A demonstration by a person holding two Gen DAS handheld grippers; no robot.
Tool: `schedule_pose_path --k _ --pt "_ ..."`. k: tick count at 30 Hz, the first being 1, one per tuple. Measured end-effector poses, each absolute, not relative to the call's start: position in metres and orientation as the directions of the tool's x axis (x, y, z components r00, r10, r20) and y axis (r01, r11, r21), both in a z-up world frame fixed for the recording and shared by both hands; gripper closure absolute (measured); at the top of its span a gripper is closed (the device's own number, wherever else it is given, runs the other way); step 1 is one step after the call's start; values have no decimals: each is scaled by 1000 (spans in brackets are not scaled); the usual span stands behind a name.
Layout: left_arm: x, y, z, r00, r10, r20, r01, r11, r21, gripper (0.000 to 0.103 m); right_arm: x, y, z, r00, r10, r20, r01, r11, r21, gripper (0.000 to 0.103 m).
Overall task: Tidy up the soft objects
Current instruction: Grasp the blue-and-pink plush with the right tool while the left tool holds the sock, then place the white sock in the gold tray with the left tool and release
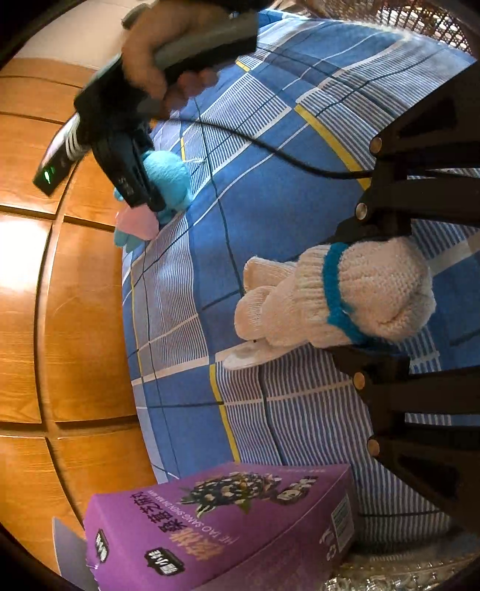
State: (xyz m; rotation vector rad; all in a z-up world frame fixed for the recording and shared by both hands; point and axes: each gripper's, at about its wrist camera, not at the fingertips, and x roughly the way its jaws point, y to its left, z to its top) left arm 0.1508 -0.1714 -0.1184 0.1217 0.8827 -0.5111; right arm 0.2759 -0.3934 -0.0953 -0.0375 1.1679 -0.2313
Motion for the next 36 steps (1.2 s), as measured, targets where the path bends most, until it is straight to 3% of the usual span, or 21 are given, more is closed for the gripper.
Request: schedule_pose_path --k 9,17,29,36 --pt "147 -173 -116 532 -364 -764 476 875 -86 64 193 -354 -93 334 -56 -941 191 981 9 56" --pt "155 -178 -97 513 -332 -792 446 891 -85 68 191 -352 -110 330 -83 -940 194 981 -19 54" --pt "223 -197 12 595 -326 -734 412 909 -70 67 190 -350 -113 333 -82 -939 169 985 -26 48" --pt "288 -143 68 694 -190 -695 250 968 -15 67 190 -346 -113 340 -100 -935 141 988 -54 48"
